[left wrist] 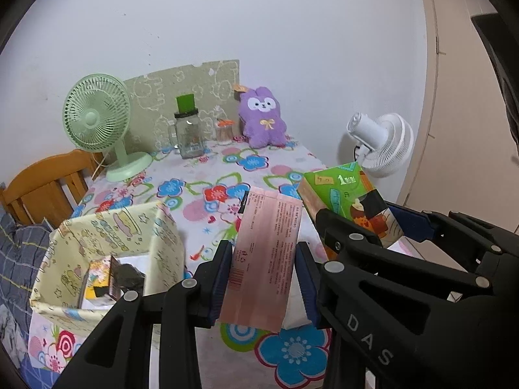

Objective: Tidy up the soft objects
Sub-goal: 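Carry the pink packet and green box toward the fabric box with both grippers, then release the pink packet into the fabric box while the right gripper lowers the green box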

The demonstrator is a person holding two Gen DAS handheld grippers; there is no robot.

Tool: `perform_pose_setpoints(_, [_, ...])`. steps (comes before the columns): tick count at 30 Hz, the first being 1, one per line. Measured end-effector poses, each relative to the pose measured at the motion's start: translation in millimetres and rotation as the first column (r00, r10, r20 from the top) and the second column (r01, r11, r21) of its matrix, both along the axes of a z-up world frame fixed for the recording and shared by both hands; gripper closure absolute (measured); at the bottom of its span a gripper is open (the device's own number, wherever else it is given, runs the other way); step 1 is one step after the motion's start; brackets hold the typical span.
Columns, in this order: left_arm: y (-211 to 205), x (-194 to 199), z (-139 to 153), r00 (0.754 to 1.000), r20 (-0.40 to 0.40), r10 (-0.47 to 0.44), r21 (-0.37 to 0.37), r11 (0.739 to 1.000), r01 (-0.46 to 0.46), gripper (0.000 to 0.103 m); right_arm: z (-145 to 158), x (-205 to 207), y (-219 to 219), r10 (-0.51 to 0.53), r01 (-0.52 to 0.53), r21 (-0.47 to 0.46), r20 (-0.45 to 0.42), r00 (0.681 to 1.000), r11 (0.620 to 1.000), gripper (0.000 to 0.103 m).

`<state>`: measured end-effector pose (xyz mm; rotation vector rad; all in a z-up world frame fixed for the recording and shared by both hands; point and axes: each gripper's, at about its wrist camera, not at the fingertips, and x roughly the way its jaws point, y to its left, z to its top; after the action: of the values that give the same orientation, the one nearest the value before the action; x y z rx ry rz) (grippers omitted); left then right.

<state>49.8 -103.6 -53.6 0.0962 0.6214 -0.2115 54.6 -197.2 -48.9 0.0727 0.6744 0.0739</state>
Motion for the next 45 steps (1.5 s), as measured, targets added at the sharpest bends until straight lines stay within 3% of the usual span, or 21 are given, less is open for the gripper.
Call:
perform_pose_setpoints(20, [58,7,27,0.996,0.053,0.07,-0.026,0.997,-0.069,0.063,33,12,57,0.071,-0.07,-0.024,0.068,0.995,0.997,0.052])
perform_pose_setpoints(45, [143,37,14,0.98,0.039,0.196,0.002,0.98,-0.197,0.063,27,47,142,0.233,-0.232,-0.03,0.042,0.972,0.972,0.053])
